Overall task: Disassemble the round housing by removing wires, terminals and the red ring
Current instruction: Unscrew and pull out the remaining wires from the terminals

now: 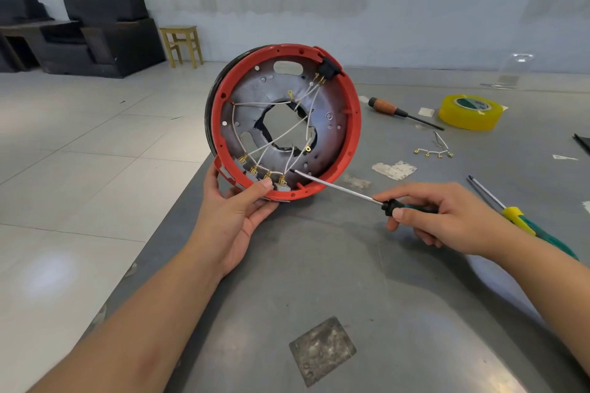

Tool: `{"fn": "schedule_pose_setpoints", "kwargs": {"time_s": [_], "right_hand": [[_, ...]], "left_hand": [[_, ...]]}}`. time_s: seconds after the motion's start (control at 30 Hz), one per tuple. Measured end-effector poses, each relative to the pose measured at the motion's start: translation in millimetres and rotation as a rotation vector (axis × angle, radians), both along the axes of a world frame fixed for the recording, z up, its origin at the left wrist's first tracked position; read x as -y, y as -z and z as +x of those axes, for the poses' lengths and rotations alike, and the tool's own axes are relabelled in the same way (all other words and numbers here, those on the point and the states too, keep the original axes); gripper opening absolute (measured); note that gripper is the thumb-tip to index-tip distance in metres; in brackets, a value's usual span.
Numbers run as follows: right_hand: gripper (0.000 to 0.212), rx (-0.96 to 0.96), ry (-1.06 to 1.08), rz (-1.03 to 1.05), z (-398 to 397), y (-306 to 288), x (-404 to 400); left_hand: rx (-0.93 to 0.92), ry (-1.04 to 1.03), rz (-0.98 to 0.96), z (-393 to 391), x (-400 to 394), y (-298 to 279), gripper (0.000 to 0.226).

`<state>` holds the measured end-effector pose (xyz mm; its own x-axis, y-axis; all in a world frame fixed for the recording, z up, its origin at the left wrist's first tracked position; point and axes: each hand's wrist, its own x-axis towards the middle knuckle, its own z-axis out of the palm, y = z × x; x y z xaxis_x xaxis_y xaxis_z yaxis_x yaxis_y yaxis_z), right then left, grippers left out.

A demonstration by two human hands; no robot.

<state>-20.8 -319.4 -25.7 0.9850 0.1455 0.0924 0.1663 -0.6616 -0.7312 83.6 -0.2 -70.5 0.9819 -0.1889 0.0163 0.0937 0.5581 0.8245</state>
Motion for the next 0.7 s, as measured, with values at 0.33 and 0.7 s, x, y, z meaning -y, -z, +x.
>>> {"fn": "schedule_pose_setpoints", "kwargs": {"time_s": [0.33, 0.7], "right_hand": [[0.033, -0.13, -0.057, 0.072, 3.7, 0.5, 7.2], [0.038, -0.215, -0.084, 0.071, 7.0, -3.5, 5.7]], "left_hand": [[0.009, 0.015, 0.047, -2.7, 0.2, -1.9, 0.085], [0.012, 0.054, 0.049, -7.6, 1.1, 2.8, 0.079]]}}
